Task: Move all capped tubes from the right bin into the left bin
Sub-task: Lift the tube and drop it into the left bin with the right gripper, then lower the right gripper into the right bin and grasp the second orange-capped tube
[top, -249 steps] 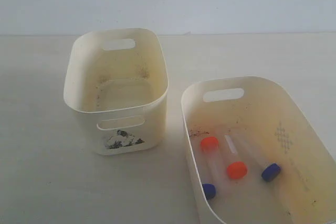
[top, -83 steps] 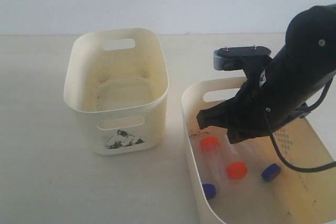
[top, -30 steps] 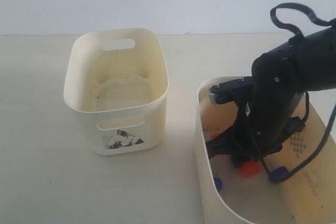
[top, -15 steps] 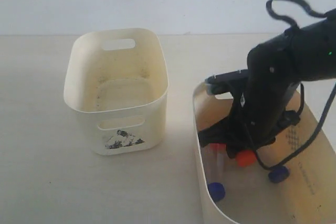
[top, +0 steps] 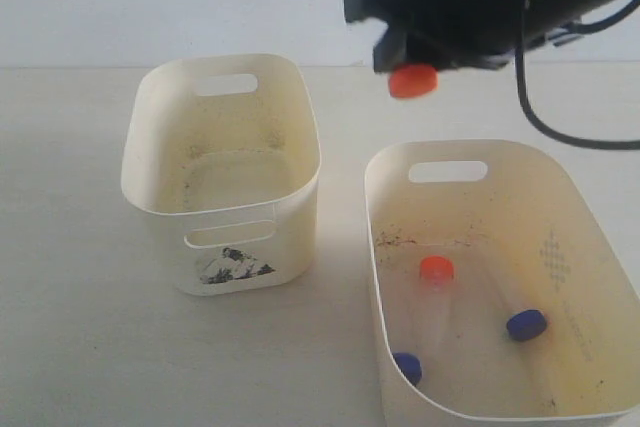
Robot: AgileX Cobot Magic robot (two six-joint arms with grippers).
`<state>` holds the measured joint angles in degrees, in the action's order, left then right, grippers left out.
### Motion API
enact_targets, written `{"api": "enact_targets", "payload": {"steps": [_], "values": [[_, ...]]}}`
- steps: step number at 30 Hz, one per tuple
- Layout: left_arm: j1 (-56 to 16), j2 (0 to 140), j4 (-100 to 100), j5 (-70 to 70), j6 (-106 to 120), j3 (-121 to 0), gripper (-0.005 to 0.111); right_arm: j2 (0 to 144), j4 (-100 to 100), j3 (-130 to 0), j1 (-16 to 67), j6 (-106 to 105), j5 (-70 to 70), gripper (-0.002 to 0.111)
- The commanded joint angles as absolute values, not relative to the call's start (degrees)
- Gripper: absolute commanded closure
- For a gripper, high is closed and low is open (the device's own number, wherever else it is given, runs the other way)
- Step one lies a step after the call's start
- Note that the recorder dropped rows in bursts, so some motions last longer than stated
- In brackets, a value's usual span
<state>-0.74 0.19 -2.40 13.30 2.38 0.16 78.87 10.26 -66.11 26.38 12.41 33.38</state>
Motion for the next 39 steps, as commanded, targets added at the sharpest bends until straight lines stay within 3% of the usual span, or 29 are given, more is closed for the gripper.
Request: {"api": "enact_targets", "payload": {"steps": [1,8,15,18,19,20,21,22,24,25,26,35,39], "values": [[-0.60,0.00,-2.30,12.85,1.99,0.00,0.102,79.27,25.59,-66.41,27.33,-1.35,19.43,0.108],[-0.60,0.00,-2.30,12.85,1.99,0.00,0.102,85.81,33.21,-66.41,36.40,-23.74,2.61,0.108],[-0.60,0.00,-2.30,12.85,1.99,0.00,0.102,95.05,33.21,-66.41,38.36,-26.61,-1.13,0.105],[-0.60,0.00,-2.30,12.85,1.99,0.00,0.102,97.04,33.21,-66.41,38.36,-24.36,-0.92,0.086],[-0.60,0.00,-2.30,12.85,1.99,0.00,0.102,97.39,33.21,-66.41,38.36,-23.61,-0.92,0.064],[-0.60,0.00,-2.30,12.85,1.99,0.00,0.102,97.39,33.21,-66.41,38.36,-23.48,-0.79,0.050],[-0.60,0.00,-2.30,12.85,1.99,0.00,0.102,96.96,33.21,-66.41,38.36,-23.34,-1.30,0.042],[-0.60,0.00,-2.30,12.85,1.99,0.00,0.102,96.48,33.21,-66.41,38.36,-22.45,-1.70,0.046],[-0.60,0.00,-2.30,12.85,1.99,0.00,0.102,94.03,33.21,-66.41,38.36,-22.71,-2.46,0.076],[-0.60,0.00,-2.30,12.85,1.99,0.00,0.102,91.82,33.21,-66.41,38.36,-23.89,-2.68,0.099],[-0.60,0.00,-2.30,12.85,1.99,0.00,0.102,90.14,33.21,-66.41,38.36,-25.37,-3.07,0.108],[-0.60,0.00,-2.30,12.85,1.99,0.00,0.102,71.65,24.71,-66.41,38.23,-31.22,13.28,0.107],[-0.60,0.00,-2.30,12.85,1.99,0.00,0.102,67.13,18.63,-66.41,34.91,-20.70,20.37,0.109]]}}
